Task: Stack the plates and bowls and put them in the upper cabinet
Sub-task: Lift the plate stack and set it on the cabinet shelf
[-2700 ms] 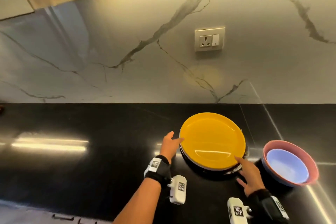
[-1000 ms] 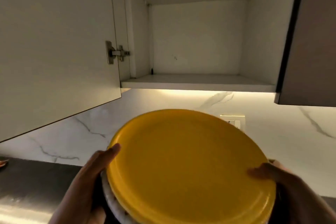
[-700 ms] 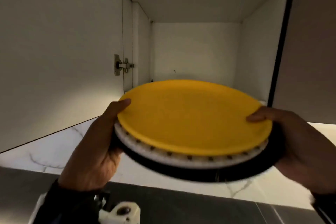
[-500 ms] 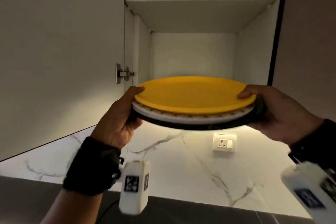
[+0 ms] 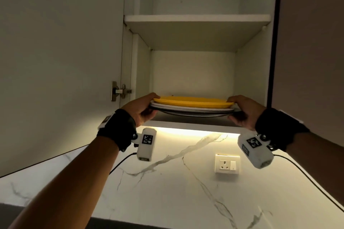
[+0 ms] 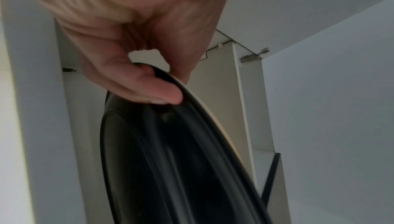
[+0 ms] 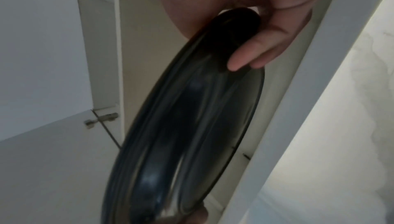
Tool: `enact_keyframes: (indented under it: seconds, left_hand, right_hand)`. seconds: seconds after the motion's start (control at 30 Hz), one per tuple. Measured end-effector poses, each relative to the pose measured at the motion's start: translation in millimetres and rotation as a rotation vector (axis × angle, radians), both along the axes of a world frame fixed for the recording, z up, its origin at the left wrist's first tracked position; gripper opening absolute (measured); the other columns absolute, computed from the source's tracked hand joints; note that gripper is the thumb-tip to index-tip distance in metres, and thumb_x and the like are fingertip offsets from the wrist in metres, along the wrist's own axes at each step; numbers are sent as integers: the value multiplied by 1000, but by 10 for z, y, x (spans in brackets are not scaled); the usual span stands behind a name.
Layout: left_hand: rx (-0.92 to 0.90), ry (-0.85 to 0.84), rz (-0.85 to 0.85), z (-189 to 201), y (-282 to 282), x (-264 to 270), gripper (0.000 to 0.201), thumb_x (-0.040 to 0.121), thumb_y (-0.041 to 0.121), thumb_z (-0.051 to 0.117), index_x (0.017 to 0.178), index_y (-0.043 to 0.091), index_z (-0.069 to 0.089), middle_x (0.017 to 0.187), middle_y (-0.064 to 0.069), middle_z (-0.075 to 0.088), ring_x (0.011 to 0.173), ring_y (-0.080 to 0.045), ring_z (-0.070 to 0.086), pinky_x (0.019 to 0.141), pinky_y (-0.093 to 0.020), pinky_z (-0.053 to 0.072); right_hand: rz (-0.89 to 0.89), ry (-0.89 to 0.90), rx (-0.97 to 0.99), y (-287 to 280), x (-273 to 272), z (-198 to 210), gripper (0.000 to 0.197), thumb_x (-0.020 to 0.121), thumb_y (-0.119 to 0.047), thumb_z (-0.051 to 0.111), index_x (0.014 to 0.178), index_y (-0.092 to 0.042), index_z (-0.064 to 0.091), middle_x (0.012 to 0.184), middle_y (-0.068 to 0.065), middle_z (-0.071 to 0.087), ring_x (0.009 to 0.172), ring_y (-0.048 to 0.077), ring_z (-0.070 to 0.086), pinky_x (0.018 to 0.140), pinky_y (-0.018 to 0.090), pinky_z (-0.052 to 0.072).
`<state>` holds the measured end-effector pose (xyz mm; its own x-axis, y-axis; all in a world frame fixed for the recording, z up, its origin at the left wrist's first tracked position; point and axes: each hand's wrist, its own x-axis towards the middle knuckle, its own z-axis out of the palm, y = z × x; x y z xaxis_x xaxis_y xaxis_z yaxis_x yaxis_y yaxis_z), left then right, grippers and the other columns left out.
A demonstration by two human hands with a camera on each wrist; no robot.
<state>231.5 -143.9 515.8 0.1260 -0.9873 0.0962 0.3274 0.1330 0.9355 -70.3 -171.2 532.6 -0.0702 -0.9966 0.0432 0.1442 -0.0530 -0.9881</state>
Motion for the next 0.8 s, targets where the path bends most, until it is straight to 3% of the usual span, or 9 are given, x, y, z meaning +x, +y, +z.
enact_keyframes:
  seconds: [0.1, 0.23, 0.33, 0.47, 0.67, 0.8]
  left_hand:
    - [25, -55, 23, -20, -148, -29, 22, 82, 21, 74, 77, 11, 56, 65, -5, 53, 40, -10, 50, 35, -15, 47]
    - [53, -159, 55, -16, -325, -48, 25, 83, 25, 72, 70, 13, 54, 48, -2, 50, 32, -8, 45, 32, -12, 40]
    - [71, -285, 68, 26, -439, -24, 24, 82, 31, 71, 73, 14, 56, 51, -1, 49, 35, -6, 40, 31, -11, 35]
    - [94, -462, 104, 80, -531, -58, 27, 85, 36, 68, 80, 12, 57, 58, -4, 51, 35, -7, 39, 31, -11, 33]
    - [125, -861, 222, 96, -675, -170, 41, 87, 44, 64, 65, 9, 56, 49, -4, 55, 28, -8, 40, 37, -14, 35]
    - [81, -918, 289, 108, -750, -202, 41, 87, 38, 67, 65, 6, 54, 40, -4, 55, 20, -6, 42, 30, -10, 35]
  right_hand:
    - [-48, 65, -2, -146, -23, -52, 19, 86, -22, 65, 76, -15, 51, 70, 5, 44, 57, 13, 44, 34, 13, 43]
    - [-99, 117, -9, -248, -53, -53, 23, 86, -21, 68, 74, -15, 49, 71, 6, 41, 57, 15, 41, 32, 12, 41]
    - [-123, 217, -17, -316, -80, -49, 25, 87, -18, 68, 71, -14, 48, 68, 7, 39, 54, 15, 39, 31, 11, 39]
    - [-128, 283, -1, -398, -106, -42, 20, 89, -18, 66, 74, -15, 52, 72, 8, 40, 58, 17, 42, 32, 13, 41]
    - [-113, 325, 0, -412, -165, -45, 16, 86, -14, 68, 77, -13, 54, 81, 10, 45, 65, 19, 47, 34, 16, 47]
    - [-93, 294, -34, -427, -174, -60, 13, 86, -11, 68, 78, -13, 58, 89, 10, 47, 69, 19, 50, 37, 18, 50]
